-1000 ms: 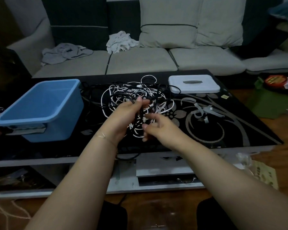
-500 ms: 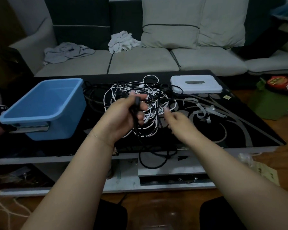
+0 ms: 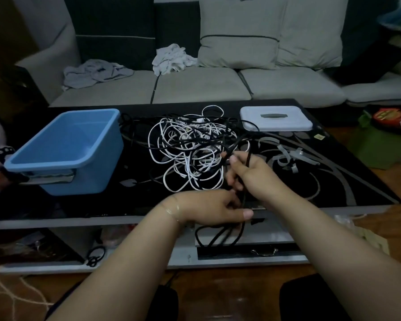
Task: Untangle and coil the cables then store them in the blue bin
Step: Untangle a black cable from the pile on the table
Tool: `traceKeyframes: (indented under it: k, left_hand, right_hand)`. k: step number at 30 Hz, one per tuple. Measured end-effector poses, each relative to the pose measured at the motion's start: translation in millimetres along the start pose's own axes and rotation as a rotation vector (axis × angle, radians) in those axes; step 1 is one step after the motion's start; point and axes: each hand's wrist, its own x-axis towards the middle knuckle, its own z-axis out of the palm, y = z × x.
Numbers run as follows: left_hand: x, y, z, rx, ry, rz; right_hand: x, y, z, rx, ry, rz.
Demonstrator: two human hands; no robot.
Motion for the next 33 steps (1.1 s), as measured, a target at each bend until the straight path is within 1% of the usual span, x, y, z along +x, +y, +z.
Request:
traceKeyframes:
  k: [1,3,5,7,8,9,11,13,16,17,19,21,23,25,27,28,29,30,31,33]
  left_hand:
    - [-5,-3,-8,-0.044,0.020,-0.004]
    - [-20,-10,-26,-0.239,0.078,-0.082]
    - [-36,-19,-43,-0.433,0.178,-0.205]
    - [-40,-32,-53,-0.465,0.276,-0.298]
    - [-37,-38,-54,-0.477,0.323,-0.305]
    - [-34,-42,-53,-0.513,0.361,-0.289]
    - [-24,-43,-48,-0.715,0.366,-0.196]
    - [-23,-39,-44,-1.022,0.328,-0.064]
    - [-31,-36,-45,-1.309,0.215,0.162]
    - [-32,-37,-45,-1.373,0.171,0.215]
    - [-33,-35,-43,-1.468,0.119,0.239]
    - [-34,-31,-41,-1.531,0.134,0.170]
    - [-30,-29,-41,-1.612,0.205,0.049]
    - [-24,-29,-38,-1.620,0.292,-0.075]
    - [-20,-25,-32,-1.450,0.358,-0.155]
    - [-18,-19,-26,-1.366,0.343,-0.158]
    - [-18,-14,-20,-1.299,0.310,-0.144]
    - [-19,-7,-15,-1.244,0.263,-0.120]
    - [-20,-1,-9,-1.185,0.207,-0.085]
    - [-24,9,4,-1.018,0.068,0.010]
  right_hand:
    - [-1,-1,0,-0.092,0.035,-0.072]
    - [-5,-4,0,-0.141,0.079,-0.171]
    - [-12,-8,2,-0.089,0.099,-0.236]
    - [-20,-12,5,-0.013,0.076,-0.273]
    - [-24,-13,6,0.007,0.039,-0.278]
    - [-27,-14,5,-0.001,-0.021,-0.270]
    - [-35,-12,2,-0.104,-0.218,-0.194]
    - [-44,-10,0,-0.278,-0.436,-0.074]
    - [-55,-4,-2,-0.549,-0.638,0.041]
    - [-56,-2,-3,-0.627,-0.672,0.070]
    - [-61,0,-3,-0.720,-0.678,0.110]
    - [-65,3,-5,-0.726,-0.670,0.130]
    - [-68,8,-8,-0.720,-0.652,0.175]
    - [-73,17,-12,-0.717,-0.651,0.222]
    - [-76,28,-15,-0.718,-0.677,0.232]
    - [-78,33,-15,-0.688,-0.654,0.235]
    - [-78,35,-14,-0.603,-0.595,0.242]
    - [-78,34,-11,-0.448,-0.506,0.256]
    - [-75,33,-9,-0.235,-0.404,0.275]
    - [-68,24,-9,0.264,-0.225,0.298]
